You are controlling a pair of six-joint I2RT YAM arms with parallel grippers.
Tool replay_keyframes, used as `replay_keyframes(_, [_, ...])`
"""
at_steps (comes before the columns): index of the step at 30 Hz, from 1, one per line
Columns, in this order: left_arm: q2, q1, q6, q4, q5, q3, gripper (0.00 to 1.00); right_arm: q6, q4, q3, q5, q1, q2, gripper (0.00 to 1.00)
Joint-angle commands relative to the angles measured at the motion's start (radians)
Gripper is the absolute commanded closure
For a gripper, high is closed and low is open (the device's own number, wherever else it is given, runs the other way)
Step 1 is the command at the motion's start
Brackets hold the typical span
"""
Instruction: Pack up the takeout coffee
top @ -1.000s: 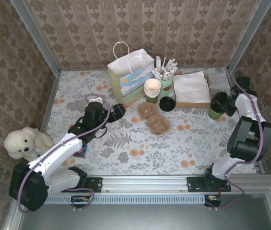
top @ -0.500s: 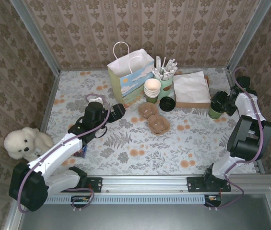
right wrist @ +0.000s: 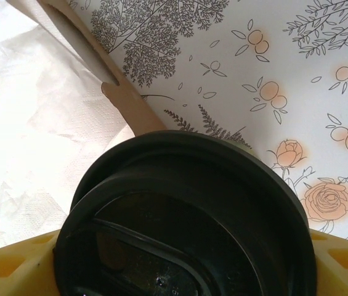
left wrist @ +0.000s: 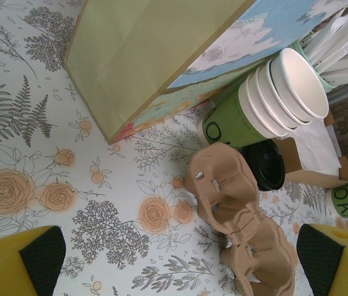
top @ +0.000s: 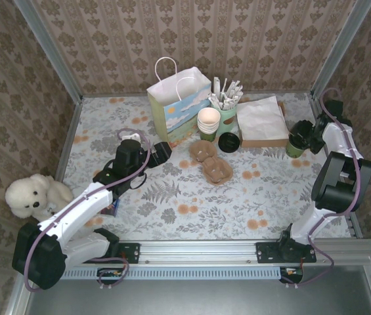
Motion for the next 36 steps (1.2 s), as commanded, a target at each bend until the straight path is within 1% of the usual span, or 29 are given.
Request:
replay_keyframes(1, [-0.012, 0.010, -0.003, 0.004, -0.010, 0.002, 0.00, 0.024, -0.001, 0.038, -0.034, 0.013, 0.043, 0.21])
replay_keyframes(7, [-0.007, 0.011, 0.002, 0.003, -0.008, 0.003, 0.00, 0.035, -0.011, 0.086, -0.049, 0.051, 0.067, 0.20])
replay_keyframes(14, [-0.010, 0.014, 0.003, -0.001, -0.001, -0.001, 0.00, 0.051, -0.026, 0.131, -0.026, 0.068, 0.098, 0.17])
replay_keyframes(23, [-0.021, 0.018, 0.005, -0.016, -0.008, -0.007, 0.00, 0.031, -0.048, 0.116, 0.025, 0.069, 0.051, 0.08])
replay_keyframes(28, [-0.019, 0.018, 0.003, -0.016, -0.007, -0.007, 0.00, 0.018, -0.056, 0.117, 0.030, 0.068, 0.019, 0.02])
replay_keyframes(36, [-0.019, 0.019, 0.001, -0.020, -0.002, -0.010, 0.00, 0.009, -0.066, 0.124, 0.032, 0.068, 0.006, 0.00])
